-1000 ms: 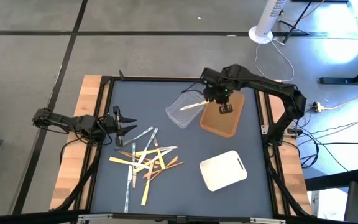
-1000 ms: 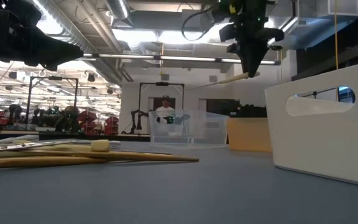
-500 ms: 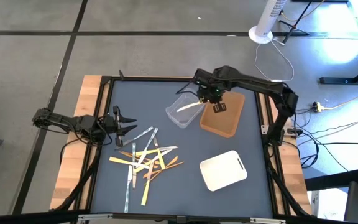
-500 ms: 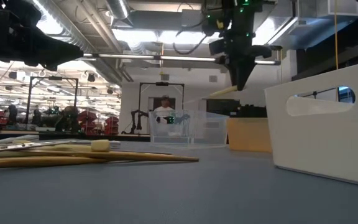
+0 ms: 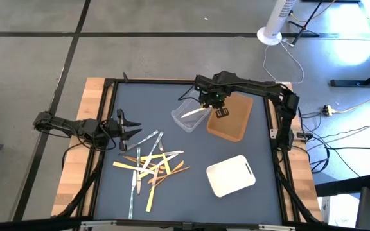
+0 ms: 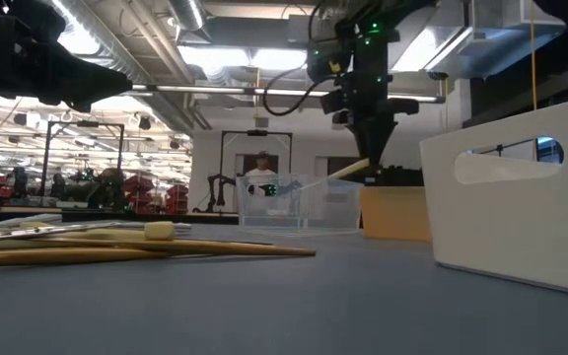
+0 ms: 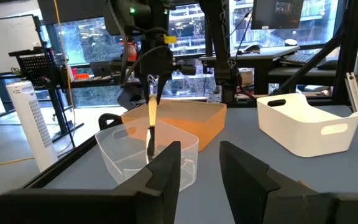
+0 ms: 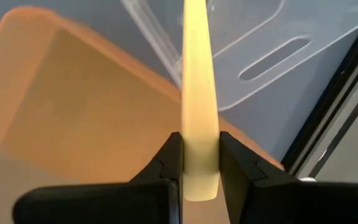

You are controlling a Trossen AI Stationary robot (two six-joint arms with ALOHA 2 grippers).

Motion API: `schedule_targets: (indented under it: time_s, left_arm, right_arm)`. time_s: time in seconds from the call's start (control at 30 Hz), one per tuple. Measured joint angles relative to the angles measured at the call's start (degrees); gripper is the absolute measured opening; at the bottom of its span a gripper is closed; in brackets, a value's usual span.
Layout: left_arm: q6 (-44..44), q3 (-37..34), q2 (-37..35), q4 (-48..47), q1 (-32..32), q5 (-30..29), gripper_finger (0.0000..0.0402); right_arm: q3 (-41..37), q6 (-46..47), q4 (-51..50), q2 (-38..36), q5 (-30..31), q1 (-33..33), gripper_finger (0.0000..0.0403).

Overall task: Sort silverware by color (type)
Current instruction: Put the yellow knife into the transparent bin

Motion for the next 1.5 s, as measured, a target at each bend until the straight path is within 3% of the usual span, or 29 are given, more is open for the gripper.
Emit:
schedule_targets:
  time_s: [0.67,1.5]
  left_arm:
    - [0.00,0.00,0.00,0.00,0.02,0.00,0.0105]
    - [0.00,0.00,0.00,0.00,0.02,0.00,0.0105]
  right_arm:
    - [0.00,-0.01,3.94,4.19,-0.53,0.00,0.0056]
    - [0.00,0.17,6.43,4.41,-0.48,0.00,0.0056]
